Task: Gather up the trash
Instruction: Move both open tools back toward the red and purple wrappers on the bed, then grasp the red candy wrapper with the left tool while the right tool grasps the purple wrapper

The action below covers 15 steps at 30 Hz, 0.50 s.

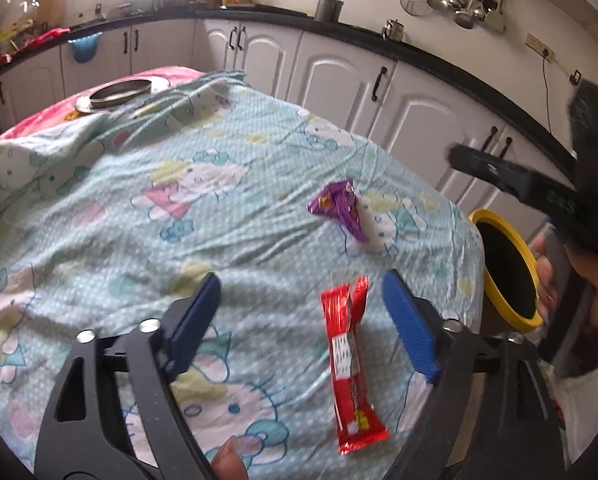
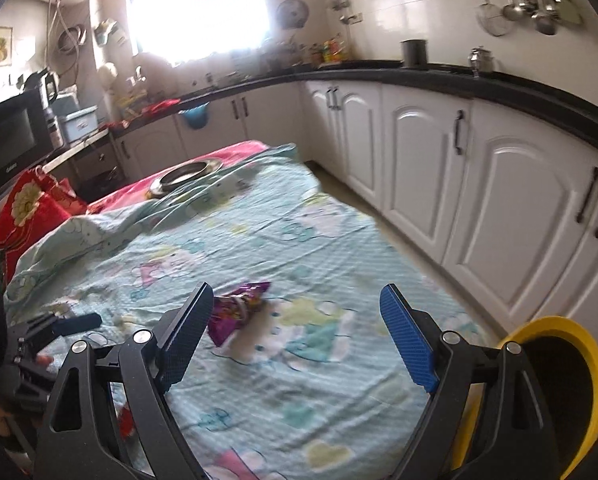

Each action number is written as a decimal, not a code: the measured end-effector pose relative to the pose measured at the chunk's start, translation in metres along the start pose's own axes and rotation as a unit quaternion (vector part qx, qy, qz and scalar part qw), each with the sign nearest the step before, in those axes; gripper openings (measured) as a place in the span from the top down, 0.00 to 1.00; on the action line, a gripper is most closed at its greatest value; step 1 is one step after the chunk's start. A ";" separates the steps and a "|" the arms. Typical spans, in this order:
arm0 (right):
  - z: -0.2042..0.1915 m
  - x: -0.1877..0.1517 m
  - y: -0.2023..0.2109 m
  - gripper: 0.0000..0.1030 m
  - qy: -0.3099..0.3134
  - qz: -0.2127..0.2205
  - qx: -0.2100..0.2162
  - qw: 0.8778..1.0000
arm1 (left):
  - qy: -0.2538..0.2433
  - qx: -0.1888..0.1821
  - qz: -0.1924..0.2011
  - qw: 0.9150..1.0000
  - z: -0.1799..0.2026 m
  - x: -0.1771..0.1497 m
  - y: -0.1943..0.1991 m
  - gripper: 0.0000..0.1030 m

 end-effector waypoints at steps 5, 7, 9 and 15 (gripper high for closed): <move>-0.022 0.003 -0.031 0.20 -0.001 -0.025 0.038 0.999 | -0.005 -0.028 -0.027 0.999 0.003 -0.015 0.000 0.46; -0.028 0.003 -0.042 0.20 -0.002 -0.036 0.047 0.998 | -0.007 -0.036 -0.034 0.999 0.005 -0.019 0.000 0.47; -0.036 0.002 -0.054 0.21 0.000 -0.048 0.054 0.997 | -0.011 -0.046 -0.046 0.998 0.008 -0.026 -0.001 0.52; -0.056 -0.008 -0.087 0.26 -0.003 -0.084 0.079 0.993 | -0.020 -0.054 -0.079 0.995 0.012 -0.048 -0.011 0.61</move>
Point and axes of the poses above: each gripper's, at about its wrist camera, not at the fingertips, and y roughly against the way its jaws point, z to its right, x to its top, the point moved 9 cm from there along -y, roughly the way its jaws point, and after that the axes turned 14 degrees about y, right-handed, at the moved point
